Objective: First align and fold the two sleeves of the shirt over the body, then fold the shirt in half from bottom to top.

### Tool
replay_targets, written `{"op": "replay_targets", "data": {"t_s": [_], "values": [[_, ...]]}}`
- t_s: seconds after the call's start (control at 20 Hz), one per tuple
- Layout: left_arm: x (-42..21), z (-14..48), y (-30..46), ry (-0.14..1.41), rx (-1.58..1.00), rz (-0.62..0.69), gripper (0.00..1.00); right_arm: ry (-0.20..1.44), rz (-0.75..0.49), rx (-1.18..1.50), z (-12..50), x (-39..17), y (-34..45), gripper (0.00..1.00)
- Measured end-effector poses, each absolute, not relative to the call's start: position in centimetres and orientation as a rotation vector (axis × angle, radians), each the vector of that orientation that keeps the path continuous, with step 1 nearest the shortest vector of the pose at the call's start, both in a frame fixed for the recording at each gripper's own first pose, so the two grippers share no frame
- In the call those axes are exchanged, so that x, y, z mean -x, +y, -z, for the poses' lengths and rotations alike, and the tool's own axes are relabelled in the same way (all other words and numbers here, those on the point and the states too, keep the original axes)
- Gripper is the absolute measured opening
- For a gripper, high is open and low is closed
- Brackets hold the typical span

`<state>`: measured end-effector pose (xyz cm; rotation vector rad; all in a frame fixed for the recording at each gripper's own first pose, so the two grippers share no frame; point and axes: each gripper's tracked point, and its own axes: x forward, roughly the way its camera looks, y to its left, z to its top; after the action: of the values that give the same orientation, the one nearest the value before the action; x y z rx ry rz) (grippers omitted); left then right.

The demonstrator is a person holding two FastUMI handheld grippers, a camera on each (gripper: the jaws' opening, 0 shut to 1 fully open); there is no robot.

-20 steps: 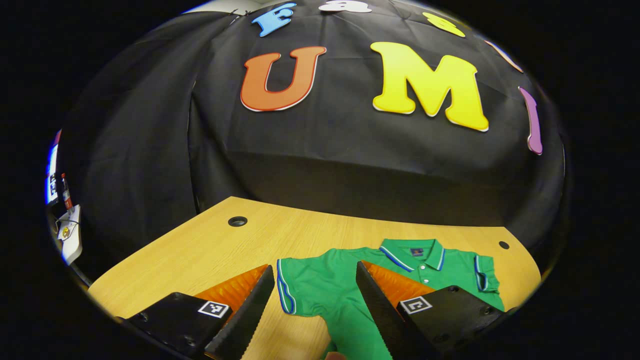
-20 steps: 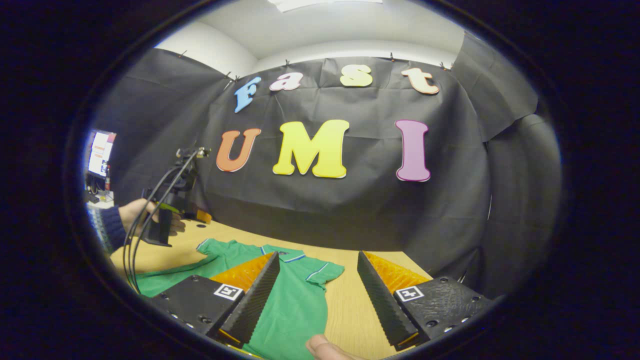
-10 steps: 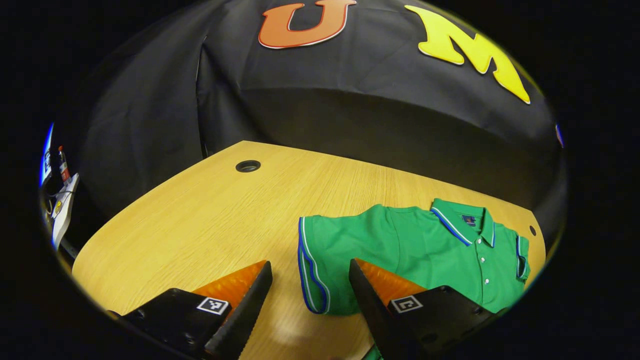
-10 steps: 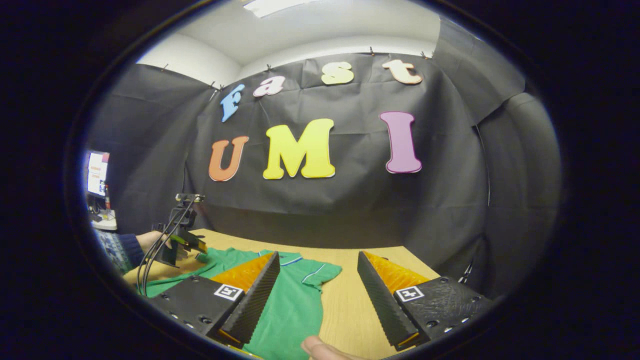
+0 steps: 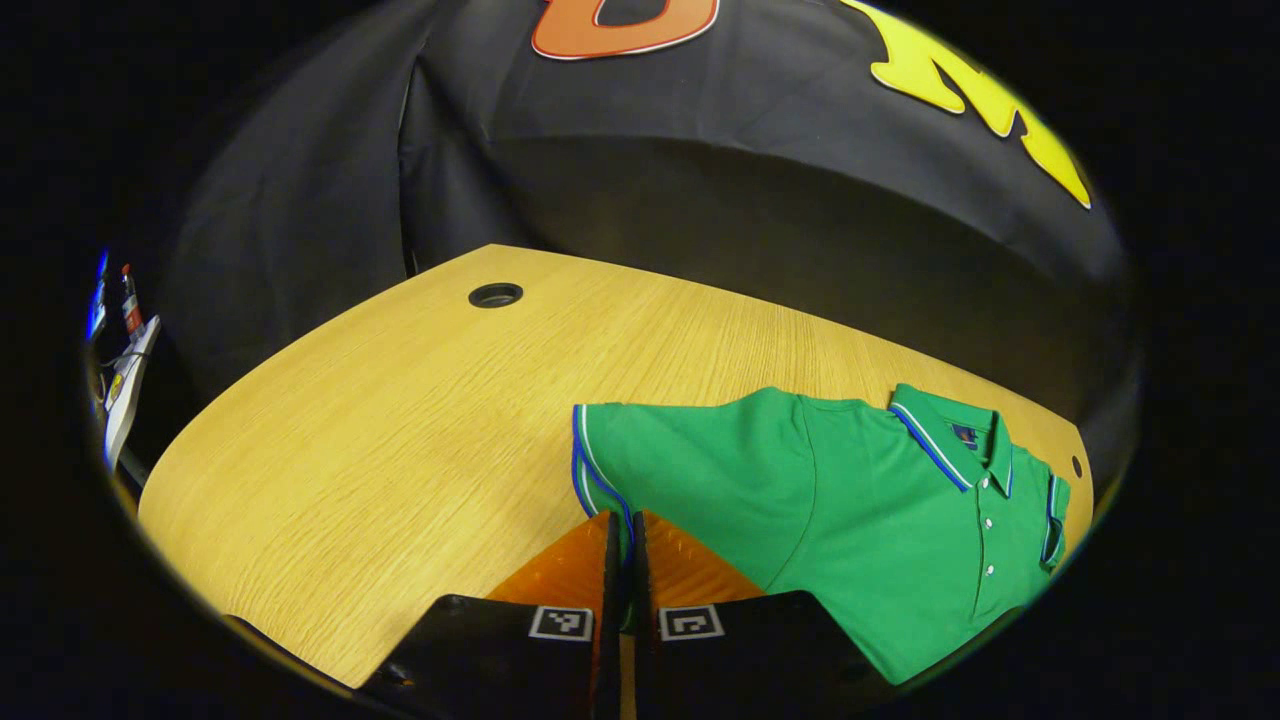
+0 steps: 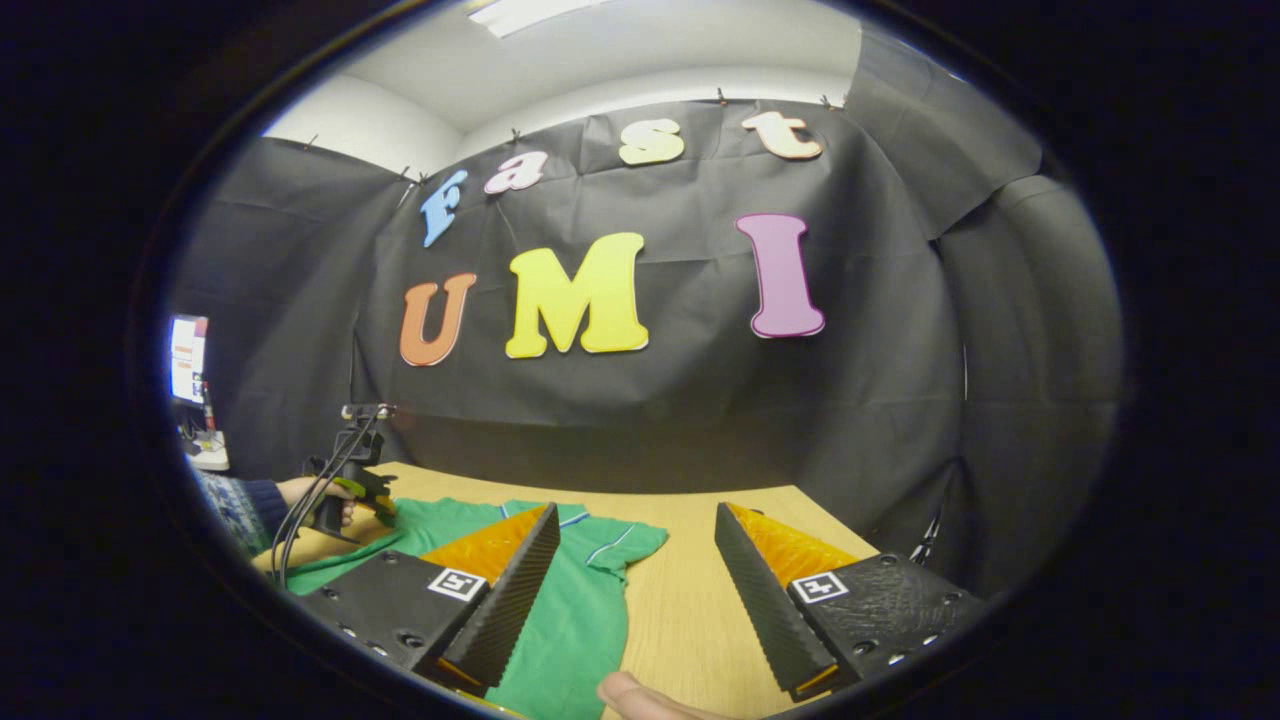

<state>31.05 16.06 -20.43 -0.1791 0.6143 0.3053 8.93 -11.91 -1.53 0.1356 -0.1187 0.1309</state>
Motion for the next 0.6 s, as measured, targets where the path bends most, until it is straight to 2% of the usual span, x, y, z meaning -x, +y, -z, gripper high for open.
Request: {"op": "replay_targets", "data": {"t_s": [0.1,0.4,0.6], "values": [[-31.1,19.8,15.5,0.624,0.135,-0.316,0.08,-0.117,-0.128,-0.147,1.6,-9.1,-12.2,0.95],[-32.0,17.7,12.7,0.619,-0.038,-0.343,0.07,-0.101,-0.047,-0.121,2.3,-10.0,-14.5,0.95],[-32.8,16.1,7.5,0.625,-0.134,-0.277,0.07,-0.068,0.001,-0.116,3.1,-10.7,-15.6,0.96]]}}
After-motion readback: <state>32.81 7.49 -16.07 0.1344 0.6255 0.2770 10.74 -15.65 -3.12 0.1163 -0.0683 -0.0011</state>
